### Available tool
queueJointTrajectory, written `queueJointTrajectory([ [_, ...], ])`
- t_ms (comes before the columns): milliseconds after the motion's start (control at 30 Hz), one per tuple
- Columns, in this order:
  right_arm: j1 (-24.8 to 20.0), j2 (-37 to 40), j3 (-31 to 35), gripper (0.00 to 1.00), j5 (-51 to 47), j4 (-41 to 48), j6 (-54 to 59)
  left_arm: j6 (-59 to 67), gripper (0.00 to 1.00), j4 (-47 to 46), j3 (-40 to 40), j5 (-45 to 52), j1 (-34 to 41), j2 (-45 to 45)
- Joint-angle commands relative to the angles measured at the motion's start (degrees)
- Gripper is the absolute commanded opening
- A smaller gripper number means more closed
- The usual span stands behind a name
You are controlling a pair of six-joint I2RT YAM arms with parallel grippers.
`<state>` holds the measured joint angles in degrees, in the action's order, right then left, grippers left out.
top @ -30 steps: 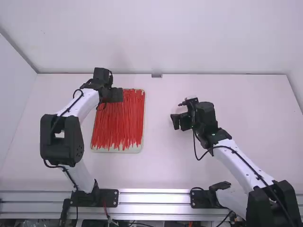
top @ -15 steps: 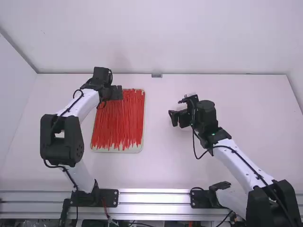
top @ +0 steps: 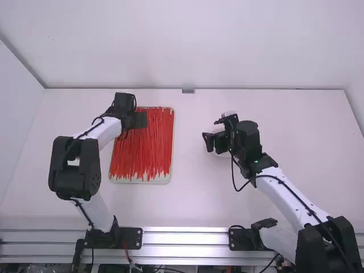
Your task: Fasten the cable tie
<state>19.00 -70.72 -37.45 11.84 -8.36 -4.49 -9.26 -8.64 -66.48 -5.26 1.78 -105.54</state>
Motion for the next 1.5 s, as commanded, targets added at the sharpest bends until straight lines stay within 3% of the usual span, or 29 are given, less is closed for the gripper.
queueJointTrajectory([
  [0,0.02,-0.44,-1.97,0.98,0.37,0.20,-0.20,0.00,1.00,0.85,1.68,-0.85,0.44,-0.72],
  [333,0.02,-0.44,-1.90,0.98,0.37,0.83,-0.15,-0.35,0.99,9.55,7.23,0.02,0.39,-0.76],
  [633,0.00,-0.44,-1.90,0.98,0.37,1.31,0.00,2.60,0.99,16.50,7.61,-0.04,0.46,-0.76],
  [1367,-0.28,-0.44,-1.90,0.98,0.37,2.60,-0.04,0.04,0.96,18.71,7.63,-0.20,0.46,-7.02],
  [1433,-0.63,-0.44,-1.90,0.98,0.37,2.64,0.00,0.04,0.91,19.04,7.52,-0.20,0.46,-7.02],
  [1467,-0.74,-0.44,-1.90,0.98,0.37,2.62,-0.04,0.02,0.83,19.06,7.50,-0.20,0.46,-7.02],
])
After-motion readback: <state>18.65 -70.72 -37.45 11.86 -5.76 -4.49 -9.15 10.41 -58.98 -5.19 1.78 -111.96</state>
